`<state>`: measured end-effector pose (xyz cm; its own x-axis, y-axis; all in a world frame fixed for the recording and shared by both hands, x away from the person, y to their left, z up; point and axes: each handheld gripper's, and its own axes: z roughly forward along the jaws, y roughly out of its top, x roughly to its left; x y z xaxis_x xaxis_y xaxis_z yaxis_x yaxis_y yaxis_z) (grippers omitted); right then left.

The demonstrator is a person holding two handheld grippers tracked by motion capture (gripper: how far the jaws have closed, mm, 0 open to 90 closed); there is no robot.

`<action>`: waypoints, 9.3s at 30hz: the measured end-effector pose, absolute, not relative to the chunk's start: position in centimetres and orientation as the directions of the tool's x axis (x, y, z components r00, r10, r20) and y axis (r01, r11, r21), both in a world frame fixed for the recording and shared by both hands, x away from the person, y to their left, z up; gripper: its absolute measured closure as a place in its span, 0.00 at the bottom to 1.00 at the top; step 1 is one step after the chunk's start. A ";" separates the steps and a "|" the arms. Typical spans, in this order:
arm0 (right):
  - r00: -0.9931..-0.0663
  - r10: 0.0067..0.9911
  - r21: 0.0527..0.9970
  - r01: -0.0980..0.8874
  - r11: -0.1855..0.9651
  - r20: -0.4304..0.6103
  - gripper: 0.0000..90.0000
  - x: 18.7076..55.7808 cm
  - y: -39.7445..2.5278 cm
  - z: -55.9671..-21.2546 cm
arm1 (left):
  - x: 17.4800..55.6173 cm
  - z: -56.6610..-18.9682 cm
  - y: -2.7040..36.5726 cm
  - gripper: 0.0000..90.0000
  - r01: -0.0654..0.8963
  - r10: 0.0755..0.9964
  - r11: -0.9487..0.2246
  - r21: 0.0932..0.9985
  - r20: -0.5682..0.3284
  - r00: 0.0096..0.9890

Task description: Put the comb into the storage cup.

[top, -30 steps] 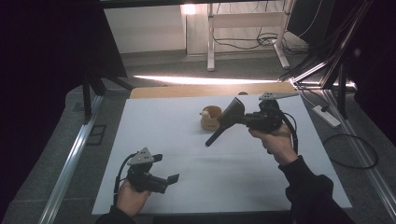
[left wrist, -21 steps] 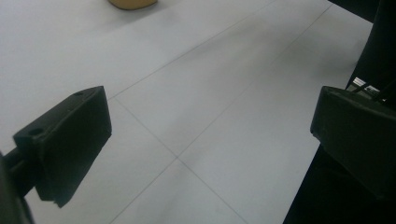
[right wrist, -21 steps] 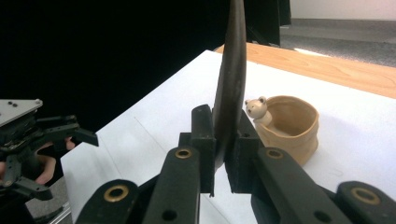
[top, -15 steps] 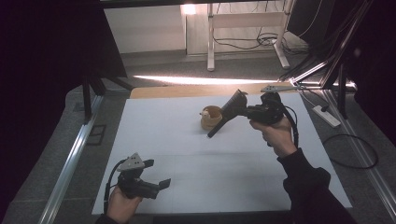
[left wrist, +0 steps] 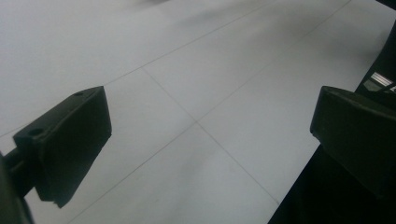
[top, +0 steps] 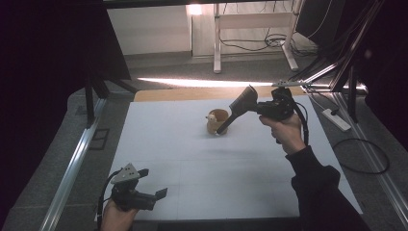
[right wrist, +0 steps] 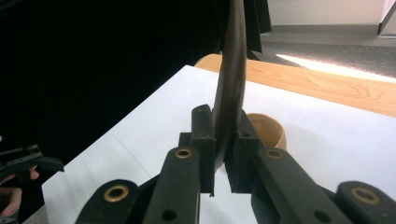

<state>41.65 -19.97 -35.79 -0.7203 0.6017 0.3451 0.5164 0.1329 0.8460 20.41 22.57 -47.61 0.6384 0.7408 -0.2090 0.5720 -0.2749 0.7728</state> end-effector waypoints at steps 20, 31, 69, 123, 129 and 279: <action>-0.693 0.628 0.841 0.530 0.109 0.355 0.93 43.5 -20.0 -35.2 | 19.0 -47.5 24.6 0.00 0.583 0.797 -0.225 0.780 -0.197 0.570; -0.680 0.644 0.842 0.530 0.101 0.351 0.93 44.3 -20.0 -34.7 | 19.2 -47.7 24.7 0.00 0.602 0.796 -0.226 0.766 -0.211 0.567; -0.654 0.707 0.857 0.498 0.132 0.271 0.93 47.1 -18.3 -33.8 | 19.6 -47.8 24.9 0.00 0.635 0.792 -0.249 0.731 -0.224 0.568; -0.641 0.713 0.819 0.548 0.168 0.282 0.93 49.4 -15.7 -38.0 | 19.8 -47.9 25.0 0.00 0.642 0.777 -0.239 0.729 -0.253 0.577; -0.637 0.712 0.811 0.561 0.165 0.296 0.93 49.6 -15.6 -38.8 | 19.8 -47.9 25.1 0.00 0.643 0.777 -0.239 0.727 -0.254 0.576; -0.687 0.726 0.795 0.431 0.427 -0.018 0.00 45.5 -17.7 -40.8 | 20.0 -48.0 25.3 0.00 0.652 0.761 -0.228 0.723 -0.285 0.583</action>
